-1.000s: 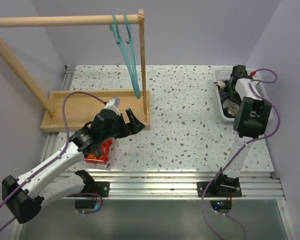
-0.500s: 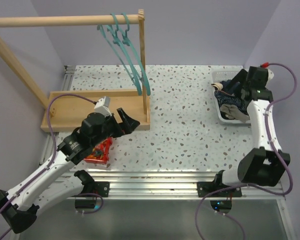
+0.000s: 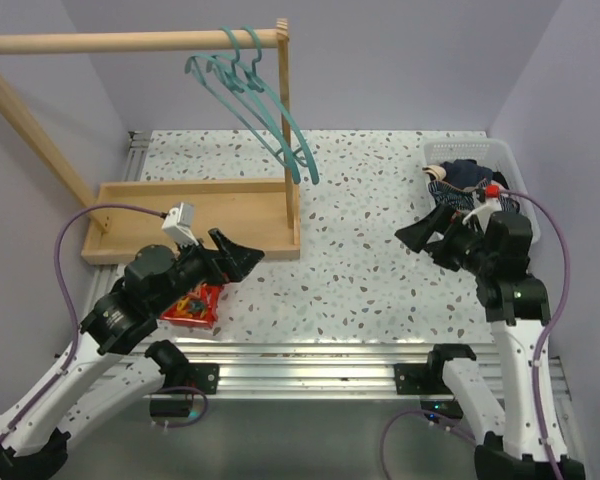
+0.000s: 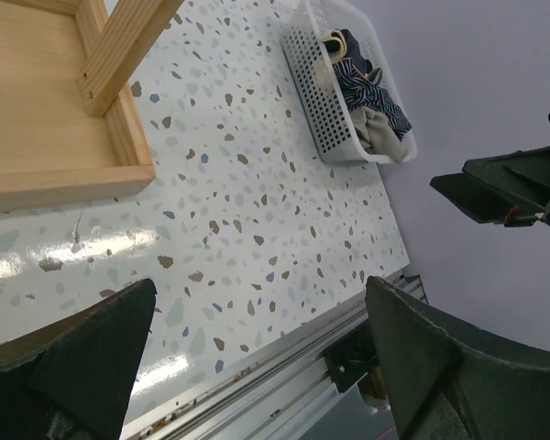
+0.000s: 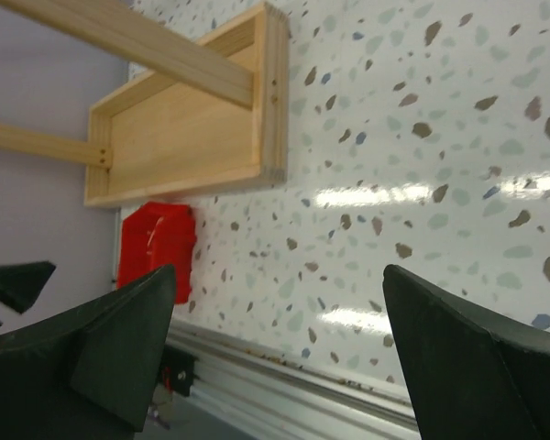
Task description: Remove the underwear clipped to the hanger
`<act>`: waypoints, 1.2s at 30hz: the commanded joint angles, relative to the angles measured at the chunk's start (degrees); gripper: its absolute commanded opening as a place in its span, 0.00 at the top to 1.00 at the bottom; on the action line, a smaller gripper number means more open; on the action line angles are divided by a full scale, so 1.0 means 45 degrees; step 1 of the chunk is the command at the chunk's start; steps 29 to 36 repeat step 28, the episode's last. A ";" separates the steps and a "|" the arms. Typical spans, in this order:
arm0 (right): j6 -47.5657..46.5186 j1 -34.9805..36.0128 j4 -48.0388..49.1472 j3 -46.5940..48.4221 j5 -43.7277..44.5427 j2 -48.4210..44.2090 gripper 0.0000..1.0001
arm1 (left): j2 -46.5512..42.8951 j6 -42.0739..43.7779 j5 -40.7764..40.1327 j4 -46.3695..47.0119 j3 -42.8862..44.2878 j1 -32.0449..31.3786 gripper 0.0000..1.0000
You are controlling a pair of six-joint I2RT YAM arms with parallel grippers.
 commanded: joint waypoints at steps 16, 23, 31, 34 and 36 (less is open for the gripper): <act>0.0940 0.1384 -0.2036 0.1286 -0.3579 -0.1564 0.02 | -0.1434 0.0647 -0.0484 -0.0548 0.0076 0.0068 0.00; 0.0218 0.2891 -0.2016 0.2520 -0.3364 -0.0664 0.02 | -0.0437 0.1252 -0.0777 -0.0547 0.1111 0.0049 0.00; 0.0002 0.3106 -0.2307 0.2890 -0.2064 -0.0451 0.02 | 0.0129 0.1682 -0.1342 -0.0508 0.1501 0.0068 0.00; 0.0002 0.3106 -0.2307 0.2890 -0.2064 -0.0451 0.02 | 0.0129 0.1682 -0.1342 -0.0508 0.1501 0.0068 0.00; 0.0002 0.3106 -0.2307 0.2890 -0.2064 -0.0451 0.02 | 0.0129 0.1682 -0.1342 -0.0508 0.1501 0.0068 0.00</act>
